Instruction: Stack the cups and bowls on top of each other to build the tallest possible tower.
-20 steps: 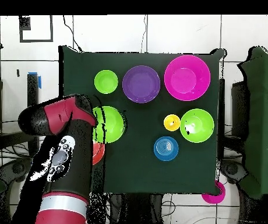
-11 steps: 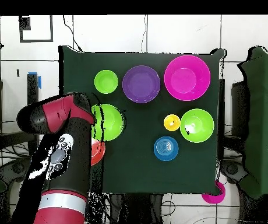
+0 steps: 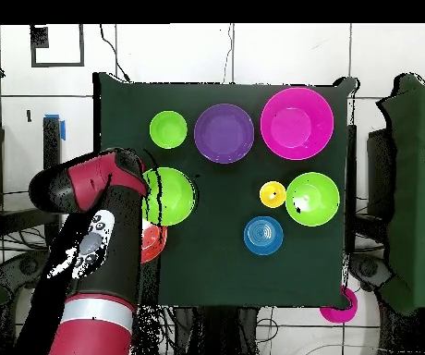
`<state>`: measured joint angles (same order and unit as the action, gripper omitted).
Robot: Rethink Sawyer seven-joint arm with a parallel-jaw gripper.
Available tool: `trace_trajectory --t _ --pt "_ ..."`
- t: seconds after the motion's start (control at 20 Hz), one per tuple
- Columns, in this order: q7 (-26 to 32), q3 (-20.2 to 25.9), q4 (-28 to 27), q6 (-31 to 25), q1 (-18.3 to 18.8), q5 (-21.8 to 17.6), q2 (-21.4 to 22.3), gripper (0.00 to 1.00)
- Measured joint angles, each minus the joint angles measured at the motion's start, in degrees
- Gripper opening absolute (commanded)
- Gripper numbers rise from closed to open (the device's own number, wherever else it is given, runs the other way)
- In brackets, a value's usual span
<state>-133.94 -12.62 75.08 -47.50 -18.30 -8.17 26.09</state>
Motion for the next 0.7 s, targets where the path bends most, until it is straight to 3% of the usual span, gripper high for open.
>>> trace_trajectory --t 0.4,0.7 --pt "0.0 -0.16 -2.23 -1.4 -0.68 -0.01 -3.2 0.0" --pt "0.0 -0.37 -4.38 -5.52 -1.11 -0.02 -4.4 0.0"
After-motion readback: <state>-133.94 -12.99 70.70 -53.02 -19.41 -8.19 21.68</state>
